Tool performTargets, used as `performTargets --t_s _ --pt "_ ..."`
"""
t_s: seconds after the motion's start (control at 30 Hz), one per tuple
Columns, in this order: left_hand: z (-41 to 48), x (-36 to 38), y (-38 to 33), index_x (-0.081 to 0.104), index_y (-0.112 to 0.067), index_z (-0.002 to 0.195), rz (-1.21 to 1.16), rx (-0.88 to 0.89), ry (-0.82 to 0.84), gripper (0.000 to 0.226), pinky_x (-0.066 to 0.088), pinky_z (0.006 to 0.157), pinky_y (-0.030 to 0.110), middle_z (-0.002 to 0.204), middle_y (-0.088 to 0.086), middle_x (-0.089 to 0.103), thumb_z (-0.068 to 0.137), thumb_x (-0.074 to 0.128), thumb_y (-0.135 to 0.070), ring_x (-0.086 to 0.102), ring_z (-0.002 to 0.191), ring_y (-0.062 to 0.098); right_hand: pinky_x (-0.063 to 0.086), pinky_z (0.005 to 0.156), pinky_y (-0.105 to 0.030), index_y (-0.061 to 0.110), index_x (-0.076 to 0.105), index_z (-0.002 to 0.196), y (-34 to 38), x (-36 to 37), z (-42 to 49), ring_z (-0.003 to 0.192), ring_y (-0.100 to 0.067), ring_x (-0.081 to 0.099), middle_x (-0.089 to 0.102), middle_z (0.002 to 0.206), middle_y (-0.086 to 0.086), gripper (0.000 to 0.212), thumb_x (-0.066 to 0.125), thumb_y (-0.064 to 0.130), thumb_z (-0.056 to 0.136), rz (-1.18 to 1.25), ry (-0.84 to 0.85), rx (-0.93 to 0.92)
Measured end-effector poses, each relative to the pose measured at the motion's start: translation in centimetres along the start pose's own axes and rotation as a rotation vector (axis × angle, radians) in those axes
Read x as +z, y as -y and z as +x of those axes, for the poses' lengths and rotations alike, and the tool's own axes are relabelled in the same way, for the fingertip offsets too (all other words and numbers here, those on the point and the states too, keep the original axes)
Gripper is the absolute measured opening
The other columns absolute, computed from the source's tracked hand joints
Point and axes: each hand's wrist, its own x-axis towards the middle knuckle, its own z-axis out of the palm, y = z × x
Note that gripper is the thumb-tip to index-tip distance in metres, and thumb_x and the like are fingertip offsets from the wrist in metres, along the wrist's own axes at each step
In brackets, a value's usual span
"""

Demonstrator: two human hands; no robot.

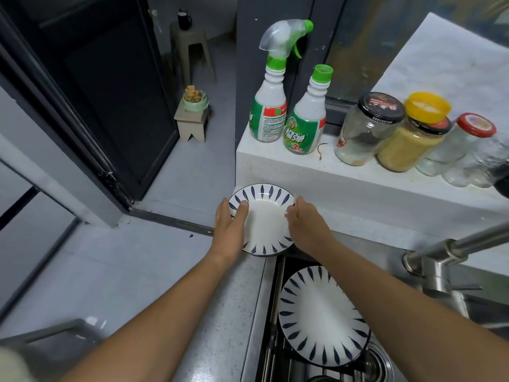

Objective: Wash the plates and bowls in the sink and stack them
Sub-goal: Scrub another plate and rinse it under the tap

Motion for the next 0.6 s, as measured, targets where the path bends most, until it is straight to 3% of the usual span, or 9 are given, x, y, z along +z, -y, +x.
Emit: performTargets --t_s 0.13,0.2,0.27,0.37,0.5,0.6 --pt "0.2 0.4 0.2 0.027 -0.020 0.159 0.049 0.056 -0.021 0.059 0.020 0.120 0.033 0.141 -0.016 0.027 0.108 0.043 -0.044 0.026 0.142 0.009 0.039 0.078 -0.038 0.015 0.039 0.097 -0.2 -0.3 0.6 0.096 -0.035 0.052 0.051 0.104 -0.010 0.016 0.034 0.028 0.103 -0.136 0.037 -0.014" --pt "0.2 0.4 0.3 0.023 -0.021 0.161 0.077 0.048 -0.025 0.066 0.018 0.123 0.036 0.149 -0.014 0.027 0.105 0.044 -0.050 0.023 0.148 0.011 0.040 0.076 -0.038 0.017 0.039 0.093 -0.4 -0.8 0.8 0.091 -0.031 0.050 0.050 0.097 -0.006 0.018 0.034 0.032 0.100 -0.155 0.057 -0.020" --pt "0.3 0.4 0.4 0.015 -0.023 0.163 0.074 0.017 -0.026 0.088 0.016 0.128 0.044 0.166 -0.011 0.018 0.093 0.044 -0.066 0.016 0.155 0.014 0.039 0.070 -0.037 0.019 0.037 0.081 -0.4 -1.2 0.9 0.080 -0.027 0.046 0.049 0.086 -0.003 0.021 0.038 0.034 0.096 -0.112 0.064 -0.013" --pt "0.5 0.3 0.6 0.009 -0.026 0.164 0.035 -0.020 -0.008 0.103 0.018 0.127 0.049 0.170 -0.009 0.014 0.079 0.042 -0.073 0.015 0.156 0.016 0.034 0.061 -0.033 0.019 0.038 0.071 -0.6 -2.0 0.5 0.067 -0.022 0.042 0.048 0.074 -0.001 0.025 0.048 0.029 0.091 0.116 -0.064 0.063" --pt "-0.1 0.3 0.5 0.009 -0.029 0.164 0.010 -0.025 0.003 0.103 0.020 0.127 0.050 0.169 -0.006 0.018 0.077 0.044 -0.073 0.019 0.155 0.017 0.034 0.055 -0.028 0.017 0.048 0.074 -1.3 -2.8 -0.2 0.058 -0.017 0.040 0.045 0.065 0.004 0.023 0.059 0.027 0.091 0.326 -0.156 0.109" --pt "-0.5 0.0 0.5 0.007 -0.027 0.164 0.021 -0.040 -0.002 0.110 0.018 0.128 0.048 0.170 -0.007 0.015 0.073 0.043 -0.078 0.017 0.156 0.016 0.038 0.057 -0.028 0.016 0.055 0.088 -1.7 -3.9 -1.0 0.063 -0.015 0.045 0.050 0.075 0.003 0.017 0.064 0.031 0.090 0.447 -0.250 0.130"
